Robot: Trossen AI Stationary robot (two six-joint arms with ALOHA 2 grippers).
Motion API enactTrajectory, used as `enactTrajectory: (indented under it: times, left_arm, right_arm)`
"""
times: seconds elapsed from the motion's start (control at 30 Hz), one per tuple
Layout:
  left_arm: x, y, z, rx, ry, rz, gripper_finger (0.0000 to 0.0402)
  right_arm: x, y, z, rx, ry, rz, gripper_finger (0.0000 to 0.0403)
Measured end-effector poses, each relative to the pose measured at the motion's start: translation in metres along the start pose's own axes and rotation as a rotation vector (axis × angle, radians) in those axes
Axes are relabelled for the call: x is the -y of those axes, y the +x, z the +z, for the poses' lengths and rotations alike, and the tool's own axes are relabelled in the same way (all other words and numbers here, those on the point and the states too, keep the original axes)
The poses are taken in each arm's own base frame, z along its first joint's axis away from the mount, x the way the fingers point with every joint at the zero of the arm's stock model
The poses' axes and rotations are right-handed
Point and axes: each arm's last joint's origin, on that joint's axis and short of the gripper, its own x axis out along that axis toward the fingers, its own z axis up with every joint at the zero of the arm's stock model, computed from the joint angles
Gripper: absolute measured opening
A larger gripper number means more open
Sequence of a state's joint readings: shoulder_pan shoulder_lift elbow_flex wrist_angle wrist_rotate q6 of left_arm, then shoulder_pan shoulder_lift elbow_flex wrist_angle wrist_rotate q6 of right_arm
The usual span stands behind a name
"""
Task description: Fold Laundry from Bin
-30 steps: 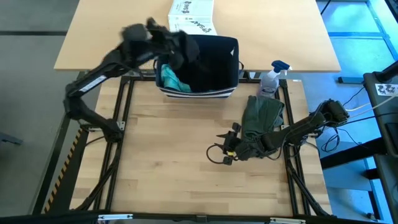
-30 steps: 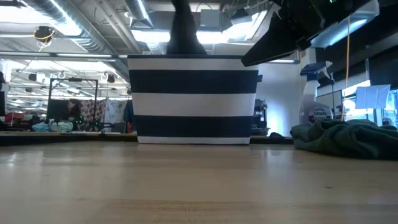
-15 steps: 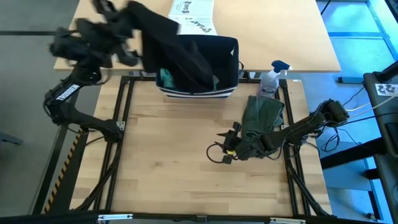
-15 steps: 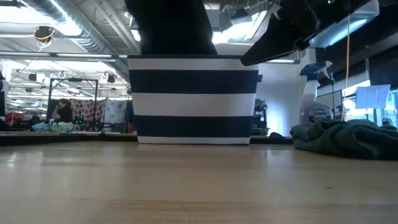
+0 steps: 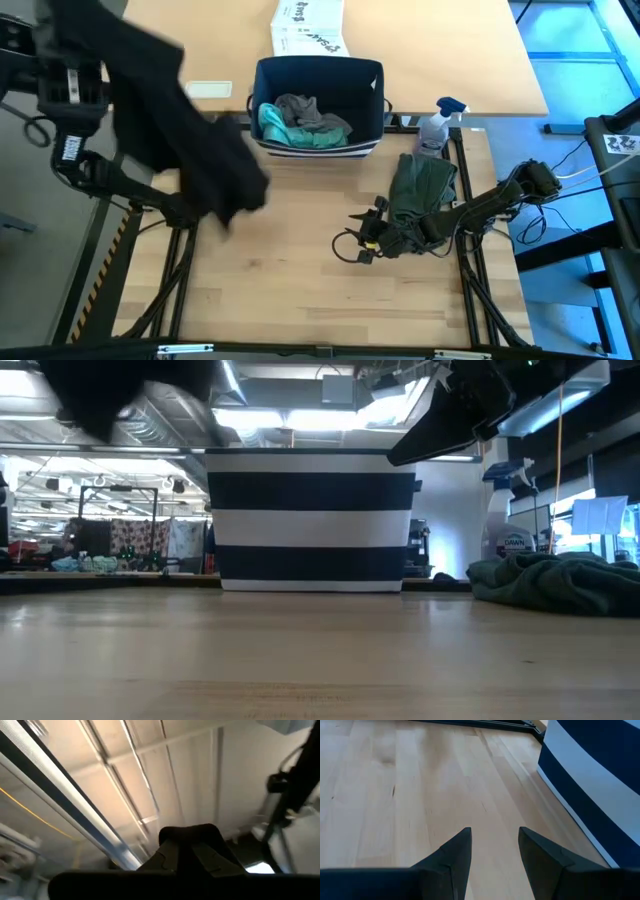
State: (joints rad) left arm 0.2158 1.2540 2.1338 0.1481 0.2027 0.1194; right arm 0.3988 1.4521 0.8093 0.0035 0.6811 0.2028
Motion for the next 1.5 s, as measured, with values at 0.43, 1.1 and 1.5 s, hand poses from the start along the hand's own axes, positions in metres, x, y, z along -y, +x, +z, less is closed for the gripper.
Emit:
enactTrajectory:
  times: [0.43,1.1,1.5]
  left_arm:
    - [0.047,-0.026,-0.143,-1.014,-0.308,-0.200,0.0011]
    - [0.236,-0.194,-0.304,-1.846,-0.342,-0.534,0.0011]
    - [0.274,-0.268,-0.331,-1.692,-0.352,-0.432,0.0011]
  right_arm:
    - [0.000,0.000,-0.001,-0.005,0.005,-0.001,0.0165]
    - [0.002,0.002,-0.018,-0.045,0.100,0.000,0.0165]
    - [-0.003,0.026,-0.016,0.024,0.189,0.059,0.0186]
